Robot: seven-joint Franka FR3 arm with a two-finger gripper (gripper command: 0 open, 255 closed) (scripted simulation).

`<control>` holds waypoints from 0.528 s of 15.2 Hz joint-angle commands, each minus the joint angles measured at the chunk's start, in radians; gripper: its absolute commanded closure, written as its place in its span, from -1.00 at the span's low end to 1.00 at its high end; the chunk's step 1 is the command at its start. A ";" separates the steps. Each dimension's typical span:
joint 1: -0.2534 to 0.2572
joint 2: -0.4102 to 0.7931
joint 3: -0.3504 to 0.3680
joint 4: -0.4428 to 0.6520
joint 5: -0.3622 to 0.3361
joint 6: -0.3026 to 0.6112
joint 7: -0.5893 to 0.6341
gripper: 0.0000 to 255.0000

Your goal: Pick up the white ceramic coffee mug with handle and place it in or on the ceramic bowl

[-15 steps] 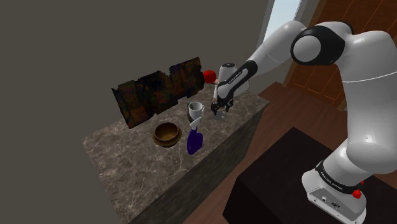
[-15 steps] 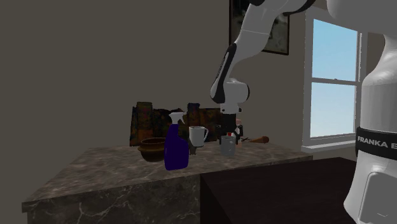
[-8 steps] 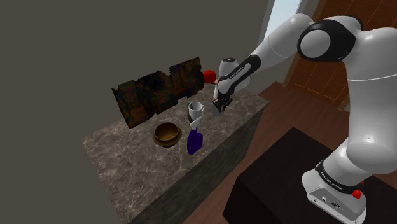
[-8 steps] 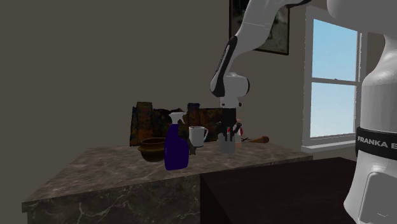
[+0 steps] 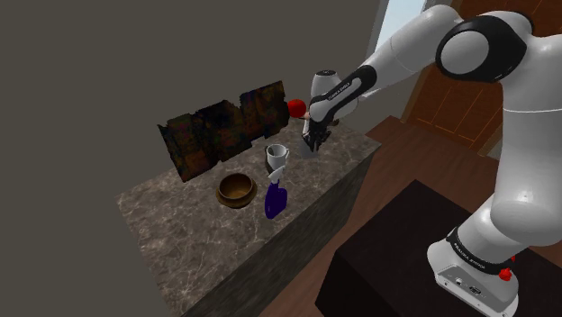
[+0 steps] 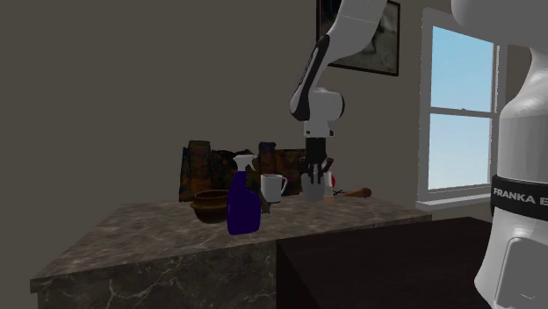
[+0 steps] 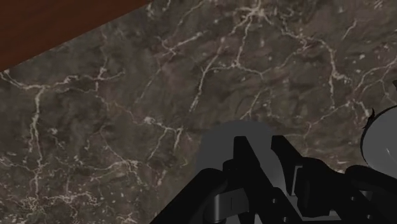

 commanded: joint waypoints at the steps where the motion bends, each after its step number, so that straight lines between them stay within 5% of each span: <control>1: -0.002 -0.020 0.000 -0.002 0.001 -0.017 -0.002 1.00; 8: -0.003 -0.088 0.002 0.000 0.003 -0.088 -0.004 1.00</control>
